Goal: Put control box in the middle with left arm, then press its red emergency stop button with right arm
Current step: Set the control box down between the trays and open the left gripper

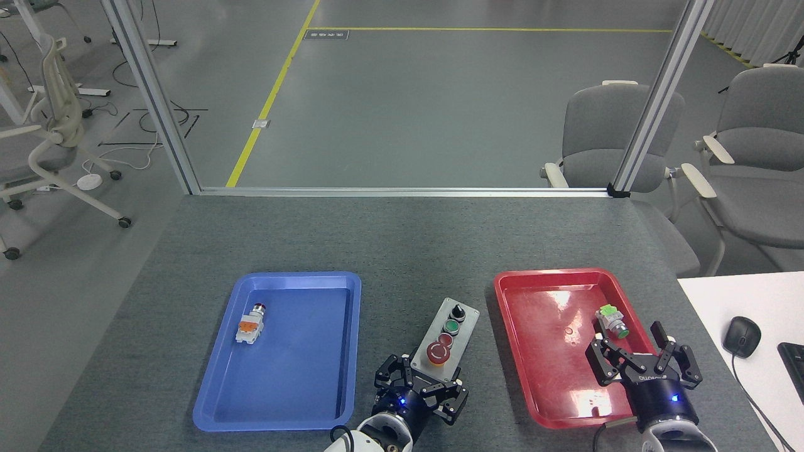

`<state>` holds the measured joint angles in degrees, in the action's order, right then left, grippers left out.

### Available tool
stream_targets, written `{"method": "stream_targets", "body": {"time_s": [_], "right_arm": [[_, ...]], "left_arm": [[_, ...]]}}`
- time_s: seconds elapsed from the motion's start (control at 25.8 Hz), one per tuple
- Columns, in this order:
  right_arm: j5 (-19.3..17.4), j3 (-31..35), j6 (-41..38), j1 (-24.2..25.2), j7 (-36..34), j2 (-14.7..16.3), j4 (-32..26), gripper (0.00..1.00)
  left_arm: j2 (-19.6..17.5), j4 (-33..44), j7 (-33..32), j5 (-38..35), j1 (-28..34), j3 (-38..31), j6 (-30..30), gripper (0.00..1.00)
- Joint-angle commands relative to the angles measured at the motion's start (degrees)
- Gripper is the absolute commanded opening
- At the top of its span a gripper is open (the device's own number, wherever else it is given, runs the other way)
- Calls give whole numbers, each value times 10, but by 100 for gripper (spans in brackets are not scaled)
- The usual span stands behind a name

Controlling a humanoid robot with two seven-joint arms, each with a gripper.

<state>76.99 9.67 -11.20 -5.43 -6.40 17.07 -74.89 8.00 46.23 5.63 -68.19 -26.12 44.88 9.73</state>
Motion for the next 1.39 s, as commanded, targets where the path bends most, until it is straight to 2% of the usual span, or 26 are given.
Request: {"method": "stream_targets", "body": {"time_s": [0.0, 0.19, 0.31, 0.7, 0.97, 1.12, 1.2, 1.35], "right_arm": [[0, 0, 0, 0, -1, -1, 0, 98], [0, 0, 0, 1, -1, 0, 0, 98], [0, 0, 0, 1, -1, 0, 0, 98], [-1, 1, -2, -2, 0, 1, 0, 98], [-2, 1, -6, -10, 0, 4, 0, 98], [-2, -1, -5, -10, 0, 2, 0, 98], [-1, -1, -5, -11, 0, 2, 0, 98], [-1, -2, -5, -12, 0, 1, 1, 98]], "left_arm": [[0, 1, -1, 1, -1, 0, 2, 69], [0, 3, 2, 0, 0, -1, 2, 87], [-1, 11, 2, 0, 0, -1, 1, 94], [-9, 51, 2, -1, 26, -4, -10, 98], [-66, 53, 10, 1, 44, -14, -40, 99], [-92, 54, 11, 1, 50, -59, -46, 99], [-110, 68, 11, 1, 54, -89, -71, 99], [-142, 138, 10, 1, 104, -175, -139, 99]]}}
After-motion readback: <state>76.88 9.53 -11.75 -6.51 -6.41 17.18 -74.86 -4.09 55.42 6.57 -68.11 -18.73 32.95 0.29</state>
